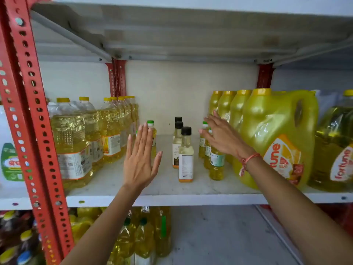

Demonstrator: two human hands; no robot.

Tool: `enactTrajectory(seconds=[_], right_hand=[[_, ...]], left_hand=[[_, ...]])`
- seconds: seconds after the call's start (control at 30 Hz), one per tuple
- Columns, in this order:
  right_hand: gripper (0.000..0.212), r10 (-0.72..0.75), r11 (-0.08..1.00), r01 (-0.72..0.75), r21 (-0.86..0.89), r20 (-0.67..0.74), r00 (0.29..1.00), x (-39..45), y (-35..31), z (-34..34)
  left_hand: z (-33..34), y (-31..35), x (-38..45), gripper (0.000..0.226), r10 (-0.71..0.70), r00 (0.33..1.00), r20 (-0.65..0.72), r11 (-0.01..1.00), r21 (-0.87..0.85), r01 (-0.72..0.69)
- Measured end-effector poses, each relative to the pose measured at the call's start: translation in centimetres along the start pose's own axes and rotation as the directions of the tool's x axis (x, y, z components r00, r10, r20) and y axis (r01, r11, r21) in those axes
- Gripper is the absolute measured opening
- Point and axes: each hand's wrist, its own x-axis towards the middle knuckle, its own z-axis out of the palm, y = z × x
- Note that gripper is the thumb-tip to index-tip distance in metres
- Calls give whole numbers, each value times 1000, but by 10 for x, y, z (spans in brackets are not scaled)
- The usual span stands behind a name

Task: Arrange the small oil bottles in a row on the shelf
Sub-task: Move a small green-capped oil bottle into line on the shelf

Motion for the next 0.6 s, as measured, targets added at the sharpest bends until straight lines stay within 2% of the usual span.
enactTrajectory(seconds=[0.13, 0.27, 0.4, 0.6], right_hand=[[47, 22, 1000, -22, 12, -15, 1000, 3, -1, -9], [37, 22, 997, -29, -70, -99, 995, 7, -1, -11], [42, 133, 964, -132, -231, -11, 991, 16, 2, -17], [39, 154, 970, -114, -215, 178, 972, 29, 6, -27]], left_hand=[[8, 1, -25, 73, 13, 996, 91, 1000, -14, -11], [14, -3, -29, 72, 32, 995, 91, 994, -105, -22], [17, -4, -35, 70, -22, 999, 49, 983, -179, 30], [19, -6, -39, 65, -10, 1000, 11, 980, -198, 12]])
